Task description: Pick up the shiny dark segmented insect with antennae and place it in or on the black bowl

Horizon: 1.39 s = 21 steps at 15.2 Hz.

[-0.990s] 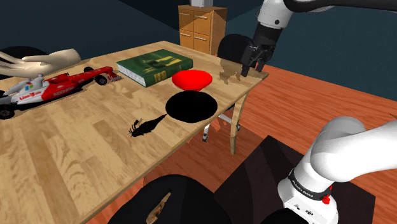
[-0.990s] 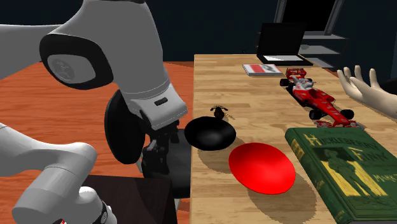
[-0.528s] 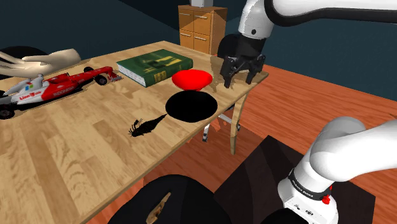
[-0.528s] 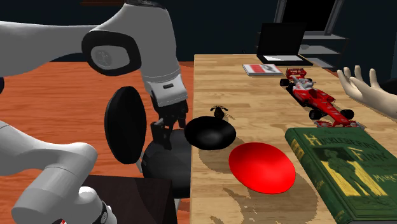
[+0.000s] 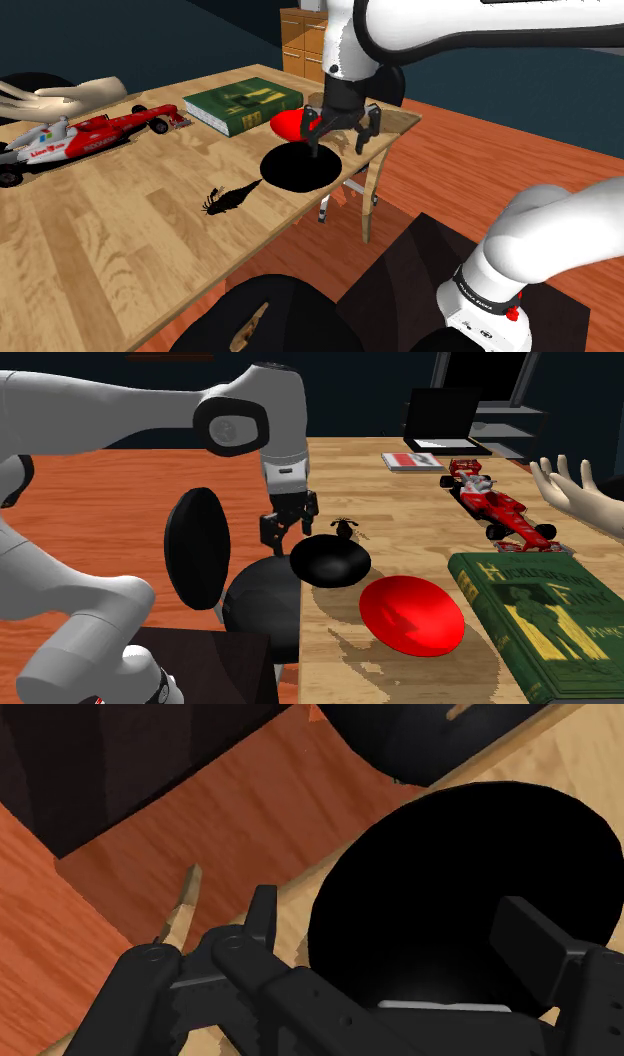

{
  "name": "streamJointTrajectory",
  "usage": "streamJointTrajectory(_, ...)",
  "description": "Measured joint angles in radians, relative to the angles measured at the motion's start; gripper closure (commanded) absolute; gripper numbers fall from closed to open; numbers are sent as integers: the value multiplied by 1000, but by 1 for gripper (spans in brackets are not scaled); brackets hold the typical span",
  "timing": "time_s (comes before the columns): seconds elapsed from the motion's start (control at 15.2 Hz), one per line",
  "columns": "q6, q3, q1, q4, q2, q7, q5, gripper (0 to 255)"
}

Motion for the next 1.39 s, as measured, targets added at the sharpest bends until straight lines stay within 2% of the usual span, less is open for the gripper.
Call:
streamJointTrajectory(0.2, 16, 98, -37, 82, 105, 173, 2, 0)
streamJointTrajectory(0.46, 33, 222, -89, 198, 259, 407, -32, 0)
streamJointTrajectory(0.73, 38, 353, -128, 365, 486, 681, -141, 0)
streamJointTrajectory(0.92, 18, 409, -108, 494, 663, 888, -253, 0)
streamJointTrajectory(1.12, -13, 413, -40, 632, 839, 1066, -366, 0)
streamJointTrajectory(1.39, 18, 405, -28, 617, 867, 1101, -384, 0)
